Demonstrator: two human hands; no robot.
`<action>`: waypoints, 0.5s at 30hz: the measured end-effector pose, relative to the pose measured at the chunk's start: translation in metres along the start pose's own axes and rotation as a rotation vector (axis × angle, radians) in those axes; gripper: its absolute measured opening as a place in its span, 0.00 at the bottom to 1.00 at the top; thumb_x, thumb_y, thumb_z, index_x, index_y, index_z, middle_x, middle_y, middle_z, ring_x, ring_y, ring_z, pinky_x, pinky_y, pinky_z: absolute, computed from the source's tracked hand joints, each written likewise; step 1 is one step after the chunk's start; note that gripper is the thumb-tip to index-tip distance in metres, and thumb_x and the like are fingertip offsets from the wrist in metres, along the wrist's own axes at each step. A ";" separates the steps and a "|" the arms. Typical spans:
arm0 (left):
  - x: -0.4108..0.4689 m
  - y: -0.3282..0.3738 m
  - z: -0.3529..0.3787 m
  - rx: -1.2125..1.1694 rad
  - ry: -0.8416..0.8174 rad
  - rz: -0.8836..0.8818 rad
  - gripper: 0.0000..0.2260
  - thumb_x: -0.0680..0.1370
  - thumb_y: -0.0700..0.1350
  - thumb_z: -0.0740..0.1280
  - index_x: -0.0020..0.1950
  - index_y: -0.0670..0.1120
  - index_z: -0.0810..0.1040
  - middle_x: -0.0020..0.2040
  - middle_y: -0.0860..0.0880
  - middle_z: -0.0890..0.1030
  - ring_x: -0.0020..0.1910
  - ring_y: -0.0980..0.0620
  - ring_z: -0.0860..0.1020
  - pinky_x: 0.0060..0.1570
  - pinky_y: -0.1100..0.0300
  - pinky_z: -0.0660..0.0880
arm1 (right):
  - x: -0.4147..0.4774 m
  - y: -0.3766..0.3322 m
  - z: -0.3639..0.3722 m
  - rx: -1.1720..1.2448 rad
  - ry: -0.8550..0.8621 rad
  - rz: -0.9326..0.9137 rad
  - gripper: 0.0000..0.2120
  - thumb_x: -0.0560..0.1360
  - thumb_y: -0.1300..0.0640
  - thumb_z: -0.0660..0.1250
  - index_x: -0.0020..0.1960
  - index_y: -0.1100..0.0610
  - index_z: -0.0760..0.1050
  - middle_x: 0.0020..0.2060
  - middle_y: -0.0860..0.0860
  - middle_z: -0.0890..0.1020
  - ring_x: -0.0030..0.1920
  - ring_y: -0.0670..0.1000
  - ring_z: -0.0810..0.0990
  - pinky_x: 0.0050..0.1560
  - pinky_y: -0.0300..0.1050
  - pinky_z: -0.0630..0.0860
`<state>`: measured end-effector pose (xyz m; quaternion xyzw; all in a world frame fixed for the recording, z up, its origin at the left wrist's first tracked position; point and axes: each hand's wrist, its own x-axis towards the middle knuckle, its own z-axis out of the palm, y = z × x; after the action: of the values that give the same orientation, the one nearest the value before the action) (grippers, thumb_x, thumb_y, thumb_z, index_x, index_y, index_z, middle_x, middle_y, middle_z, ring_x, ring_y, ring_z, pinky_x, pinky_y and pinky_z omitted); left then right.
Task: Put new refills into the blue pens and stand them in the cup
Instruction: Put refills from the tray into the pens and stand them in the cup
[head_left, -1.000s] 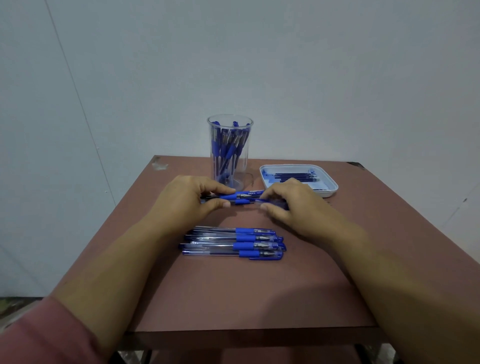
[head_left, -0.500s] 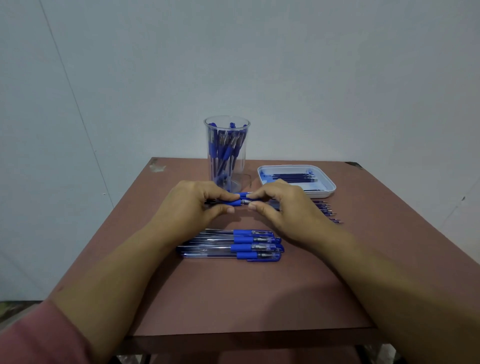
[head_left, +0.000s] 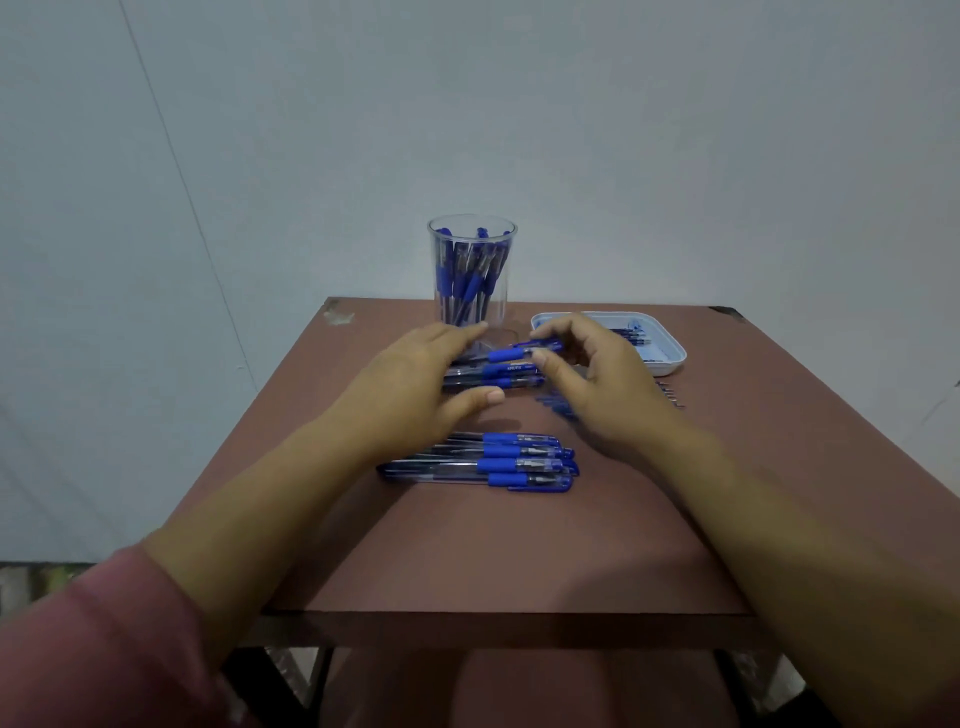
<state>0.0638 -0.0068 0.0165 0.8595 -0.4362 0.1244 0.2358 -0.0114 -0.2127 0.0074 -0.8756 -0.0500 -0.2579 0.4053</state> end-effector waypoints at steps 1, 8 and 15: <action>-0.004 -0.001 0.000 0.049 -0.043 -0.024 0.35 0.76 0.65 0.62 0.77 0.49 0.62 0.70 0.50 0.72 0.68 0.51 0.69 0.65 0.60 0.64 | 0.000 0.001 -0.002 0.027 0.018 0.011 0.06 0.79 0.56 0.65 0.53 0.47 0.75 0.46 0.43 0.79 0.48 0.43 0.78 0.51 0.38 0.75; -0.047 -0.005 0.011 0.072 -0.194 -0.106 0.46 0.69 0.76 0.46 0.79 0.48 0.57 0.76 0.51 0.63 0.73 0.54 0.64 0.71 0.59 0.61 | 0.007 -0.004 -0.014 0.073 0.248 -0.025 0.07 0.80 0.60 0.62 0.55 0.50 0.73 0.47 0.41 0.78 0.44 0.37 0.75 0.46 0.28 0.69; -0.056 0.003 0.013 0.116 -0.237 -0.095 0.46 0.67 0.78 0.45 0.78 0.52 0.59 0.77 0.56 0.59 0.73 0.57 0.60 0.72 0.61 0.54 | 0.037 -0.026 -0.032 0.115 0.503 -0.122 0.07 0.81 0.60 0.61 0.58 0.53 0.73 0.47 0.41 0.76 0.42 0.37 0.74 0.45 0.31 0.71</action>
<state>0.0285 0.0234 -0.0175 0.9001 -0.4117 0.0358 0.1380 -0.0002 -0.2234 0.0610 -0.7548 -0.0149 -0.4881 0.4380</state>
